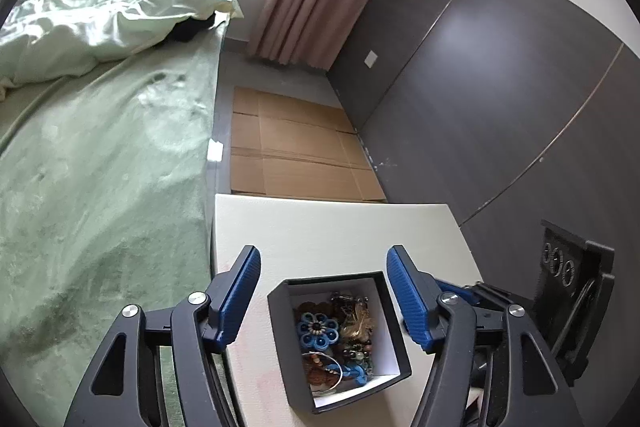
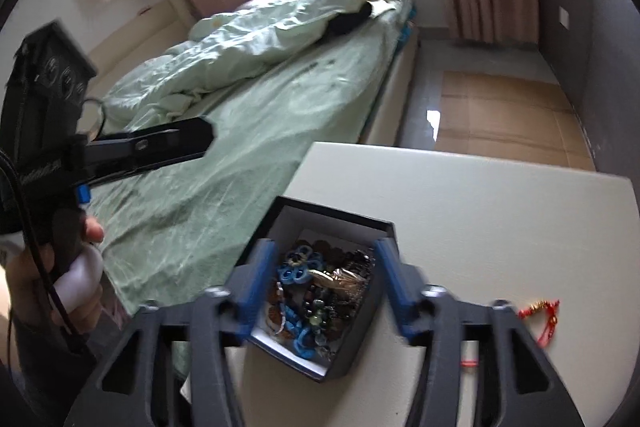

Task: Organize jewelry
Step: 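Drop the butterfly charm into the box and open the right tool, then grasp the red string bracelet with the right tool and lift it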

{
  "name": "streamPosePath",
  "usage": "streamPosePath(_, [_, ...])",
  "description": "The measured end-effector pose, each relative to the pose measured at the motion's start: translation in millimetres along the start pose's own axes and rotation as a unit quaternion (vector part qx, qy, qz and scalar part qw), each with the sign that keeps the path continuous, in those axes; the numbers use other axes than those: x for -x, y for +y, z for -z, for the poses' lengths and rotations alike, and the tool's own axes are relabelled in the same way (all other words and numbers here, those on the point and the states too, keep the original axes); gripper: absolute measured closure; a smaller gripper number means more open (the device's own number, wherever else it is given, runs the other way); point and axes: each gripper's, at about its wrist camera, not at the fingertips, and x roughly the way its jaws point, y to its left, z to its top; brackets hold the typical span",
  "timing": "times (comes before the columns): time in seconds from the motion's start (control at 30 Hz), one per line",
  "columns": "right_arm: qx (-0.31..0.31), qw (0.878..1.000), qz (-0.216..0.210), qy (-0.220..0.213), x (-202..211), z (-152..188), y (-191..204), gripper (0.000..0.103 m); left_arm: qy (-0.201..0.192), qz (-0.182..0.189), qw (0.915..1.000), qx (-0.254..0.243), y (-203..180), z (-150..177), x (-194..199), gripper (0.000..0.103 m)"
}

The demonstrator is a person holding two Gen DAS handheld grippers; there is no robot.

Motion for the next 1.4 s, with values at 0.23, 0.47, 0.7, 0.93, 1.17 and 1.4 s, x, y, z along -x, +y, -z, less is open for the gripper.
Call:
streamPosePath(0.23, [-0.064,0.997,0.012,-0.034,38,6,-37,0.039,0.008,0.013,0.9998,-0.016,-13,2,-5,0.036])
streamPosePath(0.47, [-0.104,0.993,0.049,-0.028,62,17,-65,0.039,0.026,0.021,0.9977,-0.059,-44,9,-19,0.036])
streamPosePath(0.7, [-0.135,0.987,0.086,-0.005,62,28,-91,0.039,0.041,0.024,0.9947,-0.091,-69,18,-36,0.036])
streamPosePath(0.93, [-0.151,0.979,0.135,0.023,49,39,-117,0.04,0.053,0.019,0.9926,-0.107,-82,22,-54,0.036])
streamPosePath(1.17, [-0.115,0.978,0.169,0.049,29,38,-122,0.06,0.065,0.005,0.9895,-0.129,-93,27,-65,0.036])
streamPosePath(1.4, [-0.075,0.971,0.209,0.088,2,36,-127,0.087,0.067,-0.007,0.9901,-0.123,-93,27,-73,0.036])
